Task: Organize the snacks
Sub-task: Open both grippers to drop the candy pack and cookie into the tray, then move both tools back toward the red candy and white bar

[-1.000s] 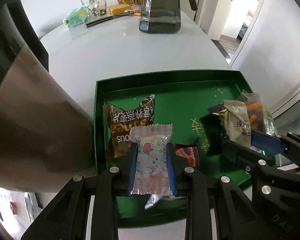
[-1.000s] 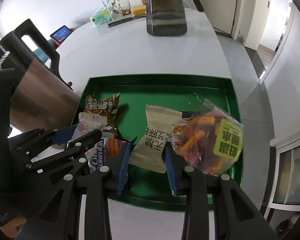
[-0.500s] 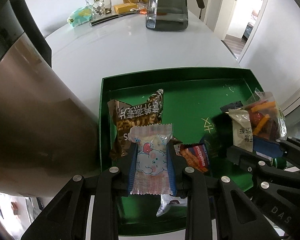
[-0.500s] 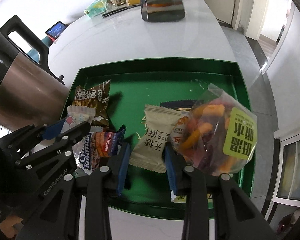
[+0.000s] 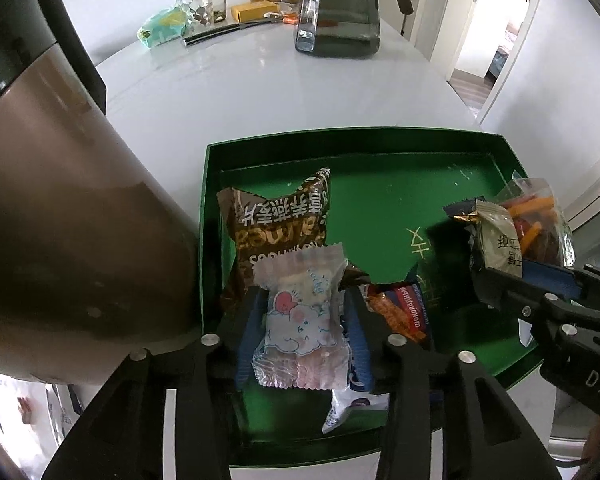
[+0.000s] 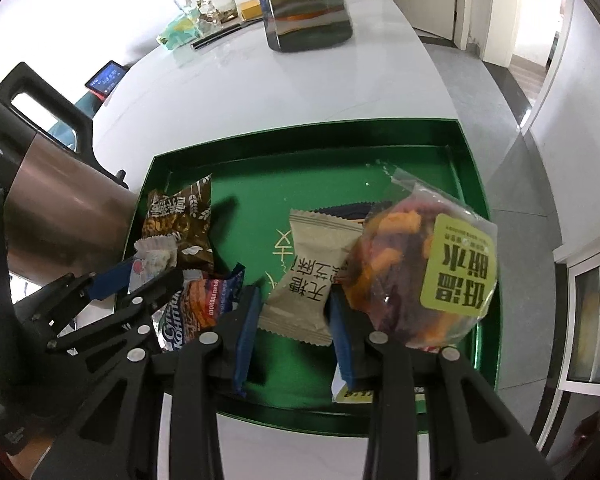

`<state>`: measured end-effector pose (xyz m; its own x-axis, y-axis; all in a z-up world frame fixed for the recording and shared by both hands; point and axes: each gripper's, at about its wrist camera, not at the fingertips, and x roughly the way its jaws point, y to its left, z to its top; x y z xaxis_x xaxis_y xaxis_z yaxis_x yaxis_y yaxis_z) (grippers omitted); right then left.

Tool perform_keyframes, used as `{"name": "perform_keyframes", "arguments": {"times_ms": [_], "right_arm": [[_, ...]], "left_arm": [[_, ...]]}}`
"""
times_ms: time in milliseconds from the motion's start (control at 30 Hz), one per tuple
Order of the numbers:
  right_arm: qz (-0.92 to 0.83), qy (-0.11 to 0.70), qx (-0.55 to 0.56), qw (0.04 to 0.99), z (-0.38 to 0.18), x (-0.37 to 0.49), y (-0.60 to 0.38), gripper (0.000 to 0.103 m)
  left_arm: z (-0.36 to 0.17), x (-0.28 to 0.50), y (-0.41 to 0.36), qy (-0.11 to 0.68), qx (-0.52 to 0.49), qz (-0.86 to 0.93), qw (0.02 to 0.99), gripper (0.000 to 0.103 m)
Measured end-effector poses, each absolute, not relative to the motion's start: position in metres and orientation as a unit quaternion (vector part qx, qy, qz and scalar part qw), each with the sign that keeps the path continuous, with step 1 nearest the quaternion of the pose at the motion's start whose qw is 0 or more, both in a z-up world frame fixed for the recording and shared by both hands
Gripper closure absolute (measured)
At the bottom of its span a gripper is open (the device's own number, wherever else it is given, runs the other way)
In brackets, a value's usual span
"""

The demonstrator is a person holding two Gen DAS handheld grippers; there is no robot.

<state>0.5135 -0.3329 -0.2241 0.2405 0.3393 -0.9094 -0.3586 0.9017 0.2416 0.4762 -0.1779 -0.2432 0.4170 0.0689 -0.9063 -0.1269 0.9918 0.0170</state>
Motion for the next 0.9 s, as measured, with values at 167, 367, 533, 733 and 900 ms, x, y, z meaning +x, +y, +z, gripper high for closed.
{"name": "perform_keyframes", "arguments": {"times_ms": [167, 367, 533, 733, 900], "right_arm": [[0.217, 0.582, -0.006, 0.784, -0.226, 0.513, -0.330, 0.078], [0.202, 0.578, 0.011, 0.791, -0.221, 0.514, -0.333, 0.043], [0.201, 0.576, 0.025, 0.792, -0.218, 0.514, -0.335, 0.007], [0.193, 0.559, 0.020, 0.806, -0.213, 0.508, -0.331, 0.000], [0.183, 0.544, 0.014, 0.819, -0.206, 0.505, -0.332, 0.000]], "left_arm": [[-0.242, 0.473, -0.180, 0.534, -0.025, 0.054, 0.843, 0.035], [-0.241, 0.471, -0.187, 0.536, -0.012, 0.047, 0.843, 0.033], [-0.244, 0.468, -0.194, 0.544, -0.003, 0.037, 0.838, 0.003], [-0.242, 0.462, -0.197, 0.541, 0.003, 0.041, 0.840, 0.002], [-0.239, 0.456, -0.198, 0.536, 0.000, 0.041, 0.843, 0.002]]}}
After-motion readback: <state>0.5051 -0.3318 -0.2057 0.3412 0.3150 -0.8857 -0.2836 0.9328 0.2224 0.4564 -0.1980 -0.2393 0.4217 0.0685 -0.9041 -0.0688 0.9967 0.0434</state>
